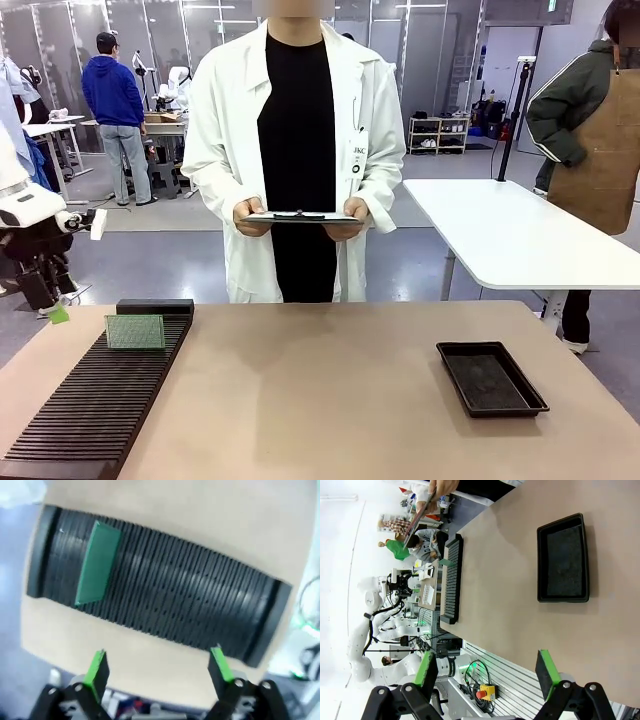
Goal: Inspect the PCB.
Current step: Pick up the Blank PCB and present it to the human.
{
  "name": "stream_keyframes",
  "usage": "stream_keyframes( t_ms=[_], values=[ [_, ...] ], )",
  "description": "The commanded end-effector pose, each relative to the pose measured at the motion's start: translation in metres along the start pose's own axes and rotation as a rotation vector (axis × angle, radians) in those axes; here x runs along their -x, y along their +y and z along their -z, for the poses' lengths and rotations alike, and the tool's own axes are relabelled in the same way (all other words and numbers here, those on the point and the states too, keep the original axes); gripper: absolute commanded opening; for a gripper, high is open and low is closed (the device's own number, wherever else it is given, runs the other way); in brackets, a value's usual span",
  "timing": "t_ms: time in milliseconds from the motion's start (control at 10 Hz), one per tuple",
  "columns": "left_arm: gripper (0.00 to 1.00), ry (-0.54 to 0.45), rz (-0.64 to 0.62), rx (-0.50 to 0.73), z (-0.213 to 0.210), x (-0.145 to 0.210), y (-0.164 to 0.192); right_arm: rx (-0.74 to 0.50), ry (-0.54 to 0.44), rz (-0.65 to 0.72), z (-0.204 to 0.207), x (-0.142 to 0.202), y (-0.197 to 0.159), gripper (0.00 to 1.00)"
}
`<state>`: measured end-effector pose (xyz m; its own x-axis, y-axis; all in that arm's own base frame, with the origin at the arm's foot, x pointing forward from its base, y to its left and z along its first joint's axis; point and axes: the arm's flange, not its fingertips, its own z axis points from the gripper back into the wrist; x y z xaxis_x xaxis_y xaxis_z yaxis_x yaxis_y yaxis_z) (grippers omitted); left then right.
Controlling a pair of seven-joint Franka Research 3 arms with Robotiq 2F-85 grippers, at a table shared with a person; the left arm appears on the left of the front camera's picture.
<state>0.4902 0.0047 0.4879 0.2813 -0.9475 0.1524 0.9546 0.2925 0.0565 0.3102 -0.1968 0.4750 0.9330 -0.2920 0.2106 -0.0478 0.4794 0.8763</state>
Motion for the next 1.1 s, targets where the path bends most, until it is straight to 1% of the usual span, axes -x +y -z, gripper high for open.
stream_keyframes(
  t_ms=[0, 100, 200, 300, 400, 500, 600, 700, 1000],
  values=[
    [1.0, 0.024, 0.216, 0.088, -0.002, -0.001, 0.047, 0.008, 0.008, 0.003, -0.002, 0.001, 0.001, 1.0],
    [1.0, 0.015, 0.353, 0.138, 0.005, -0.002, 0.058, 0.008, 0.008, 0.003, -0.002, 0.001, 0.001, 1.0],
    [1.0, 0.034, 0.373, 0.163, 0.013, -0.003, 0.07, 0.008, 0.008, 0.003, -0.002, 0.001, 0.001, 1.0],
    [1.0, 0.027, 0.371, 0.186, 0.021, -0.007, 0.083, 0.008, 0.008, 0.003, -0.002, 0.001, 0.001, 1.0],
    [1.0, 0.059, 0.355, 0.196, 0.031, -0.011, 0.091, 0.008, 0.008, 0.003, -0.002, 0.001, 0.001, 1.0],
    [1.0, 0.084, 0.323, 0.197, 0.041, -0.018, 0.099, 0.008, 0.008, 0.003, -0.002, 0.001, 0.001, 1.0],
    [1.0, 0.07, 0.272, 0.198, 0.05, -0.024, 0.108, 0.008, 0.008, 0.003, -0.002, 0.001, 0.001, 1.0],
    [1.0, 0.096, 0.248, 0.184, 0.062, -0.03, 0.115, 0.008, 0.008, 0.003, -0.002, 0.001, 0.001, 1.0],
    [1.0, 0.133, 0.236, 0.219, 0.089, -0.036, 0.126, 0.008, 0.008, 0.003, -0.002, 0.001, 0.001, 1.0]
  ],
)
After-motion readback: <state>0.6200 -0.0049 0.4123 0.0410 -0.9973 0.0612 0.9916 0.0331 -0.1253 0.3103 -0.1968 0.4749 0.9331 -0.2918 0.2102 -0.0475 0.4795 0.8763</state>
